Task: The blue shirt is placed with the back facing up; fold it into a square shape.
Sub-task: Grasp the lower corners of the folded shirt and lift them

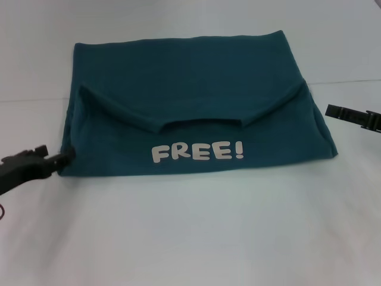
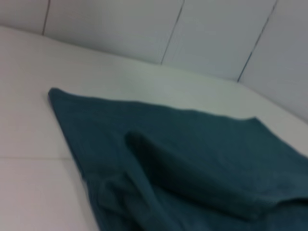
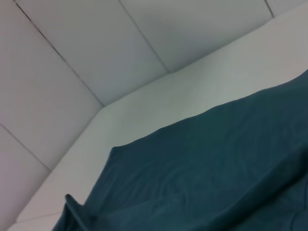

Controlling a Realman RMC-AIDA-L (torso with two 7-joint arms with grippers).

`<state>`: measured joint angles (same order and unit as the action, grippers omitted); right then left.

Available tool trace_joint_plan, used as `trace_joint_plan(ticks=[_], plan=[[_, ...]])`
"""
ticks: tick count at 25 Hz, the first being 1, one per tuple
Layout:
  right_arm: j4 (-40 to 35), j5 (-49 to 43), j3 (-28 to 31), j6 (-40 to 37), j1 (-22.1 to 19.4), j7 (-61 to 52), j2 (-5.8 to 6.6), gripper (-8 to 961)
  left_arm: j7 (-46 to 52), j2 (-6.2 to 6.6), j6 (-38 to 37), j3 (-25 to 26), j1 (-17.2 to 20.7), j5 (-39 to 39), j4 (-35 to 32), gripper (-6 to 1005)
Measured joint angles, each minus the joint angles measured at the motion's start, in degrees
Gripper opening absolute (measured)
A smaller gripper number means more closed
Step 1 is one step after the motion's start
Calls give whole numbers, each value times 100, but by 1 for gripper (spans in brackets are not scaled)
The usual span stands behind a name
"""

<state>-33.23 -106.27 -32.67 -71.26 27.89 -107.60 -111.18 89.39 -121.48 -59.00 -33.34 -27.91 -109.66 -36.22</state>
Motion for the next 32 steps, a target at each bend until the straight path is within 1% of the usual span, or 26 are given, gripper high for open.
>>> trace_joint_plan(ticks=[3,5,10,14,23,32], plan=[[-3,-7,24,-111,-2,-120,35,726,-70,-29,268,-171,-39,-221,0,802],[-4,-8,17,-129,10,-167,35,726,-129,-59,514,-331,-52,-287,-1,802],[-6,-8,-11,-103,62,-205,-24,726,-196,-117,1099,-824,-86,-302,17,800],[-8,-8,-10,-101,75,-206,-32,725,-240,-140,1243,-941,-118,-304,31,799],[-9,-7,31,-95,78,-208,-57,725,-323,-145,1325,-1075,-212,-323,72,796],[-9,-7,33,-96,75,-198,-71,724,-273,-152,1350,-1119,-322,-623,67,792]])
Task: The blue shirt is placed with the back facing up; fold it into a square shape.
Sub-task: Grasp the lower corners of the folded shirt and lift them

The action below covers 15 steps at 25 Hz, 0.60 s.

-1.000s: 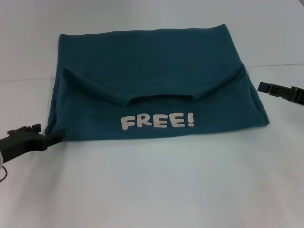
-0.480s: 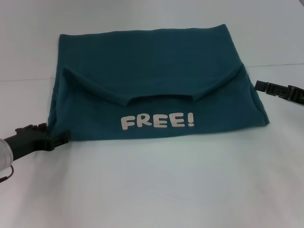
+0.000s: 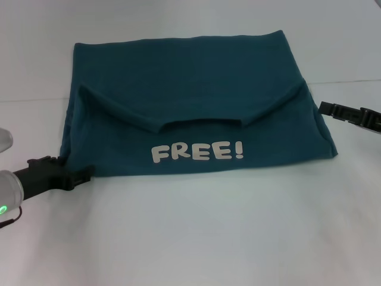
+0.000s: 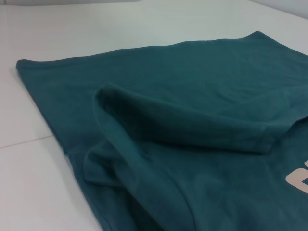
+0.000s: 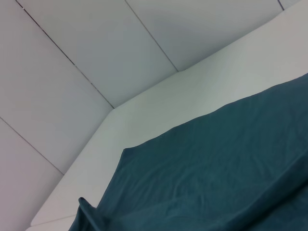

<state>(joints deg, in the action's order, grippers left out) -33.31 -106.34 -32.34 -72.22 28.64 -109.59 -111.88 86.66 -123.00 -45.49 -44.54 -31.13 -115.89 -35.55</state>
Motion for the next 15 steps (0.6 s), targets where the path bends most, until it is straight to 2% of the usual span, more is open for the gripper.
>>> trace_joint_plan(ticks=[4,15], plan=[[0,18,3,-20,-24,6,-8,724,108,-1,111,-12,-29,-116,-8,791],[0,36,25,-28,-72,24,-25,721,230,-5,221,-41,-83,-283,-22,411]])
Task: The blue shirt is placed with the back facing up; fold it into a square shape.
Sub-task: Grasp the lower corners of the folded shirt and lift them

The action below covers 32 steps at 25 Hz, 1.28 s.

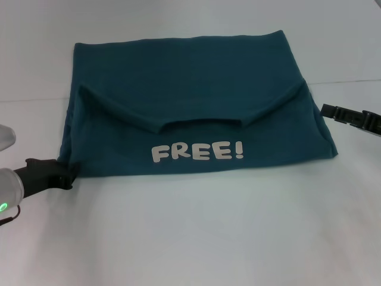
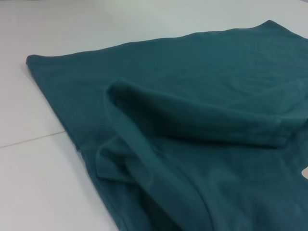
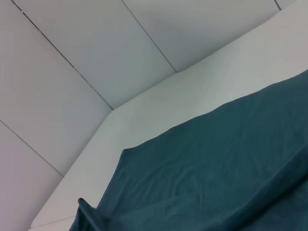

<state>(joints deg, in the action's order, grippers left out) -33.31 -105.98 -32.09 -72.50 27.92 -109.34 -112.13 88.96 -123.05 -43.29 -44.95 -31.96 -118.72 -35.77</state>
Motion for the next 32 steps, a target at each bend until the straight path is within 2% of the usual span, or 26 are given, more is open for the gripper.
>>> trace_joint_plan(ticks=[3,6,10,13,17,20,22,24,32], plan=[[0,-16,-6,-2,0,-1,0,722,0,0,1,0,-12,-1,0,185],[0,-22,-32,12,2,-1,13,722,0,0,3,2,-20,-2,0,140],[0,-248,-57,77,35,-109,100,723,37,0,-24,4,-18,-2,-31,79],[-3,-735,-61,253,123,-518,193,723,76,-9,-113,4,20,-2,-117,34],[-57,-1603,-70,509,334,-1163,225,721,135,-32,-282,-2,81,-2,-228,34],[-85,-2178,-77,753,524,-1502,188,719,143,-34,-327,-4,90,-2,-250,34],[-85,-2391,-92,919,624,-1586,118,718,146,-35,-336,-6,91,-1,-256,33],[-86,-2510,-121,1177,725,-1577,8,714,147,-35,-341,-6,85,-1,-261,33],[-80,-2549,-294,1615,833,-1544,-121,698,147,-35,-328,-5,45,-1,-264,34]])
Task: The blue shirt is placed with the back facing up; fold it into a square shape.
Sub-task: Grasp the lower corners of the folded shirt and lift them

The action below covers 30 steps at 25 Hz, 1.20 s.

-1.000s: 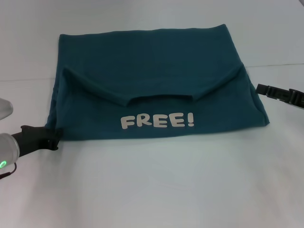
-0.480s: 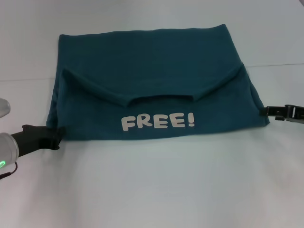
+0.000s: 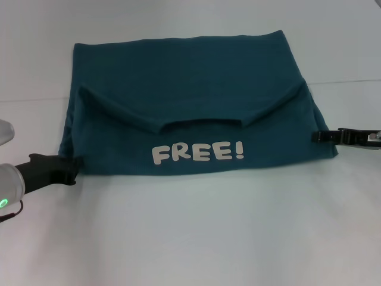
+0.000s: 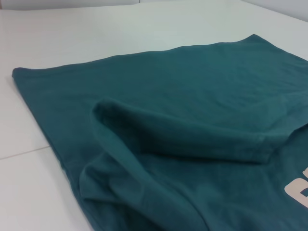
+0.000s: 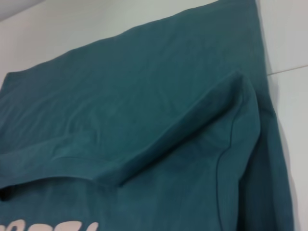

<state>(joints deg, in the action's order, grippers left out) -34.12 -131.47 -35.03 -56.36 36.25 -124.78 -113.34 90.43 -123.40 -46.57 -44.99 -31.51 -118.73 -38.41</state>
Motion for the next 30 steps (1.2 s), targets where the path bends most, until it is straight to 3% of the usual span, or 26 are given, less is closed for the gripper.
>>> trace_joint_plan(ticks=[12,17,20,25,30], plan=[[127,4,-270,521,70,66,-181,673,0,13,37,0,-45,0,14,33],[103,-1,-420,463,73,139,-220,462,0,23,41,-1,-55,0,4,34],[38,19,-440,453,29,140,-235,218,0,25,42,-1,-56,0,2,34],[-97,39,-389,425,-76,194,-274,54,19,26,42,-1,-50,0,-20,34],[-299,54,-364,396,-226,284,-350,54,191,-23,-77,-1,102,0,-271,33]])
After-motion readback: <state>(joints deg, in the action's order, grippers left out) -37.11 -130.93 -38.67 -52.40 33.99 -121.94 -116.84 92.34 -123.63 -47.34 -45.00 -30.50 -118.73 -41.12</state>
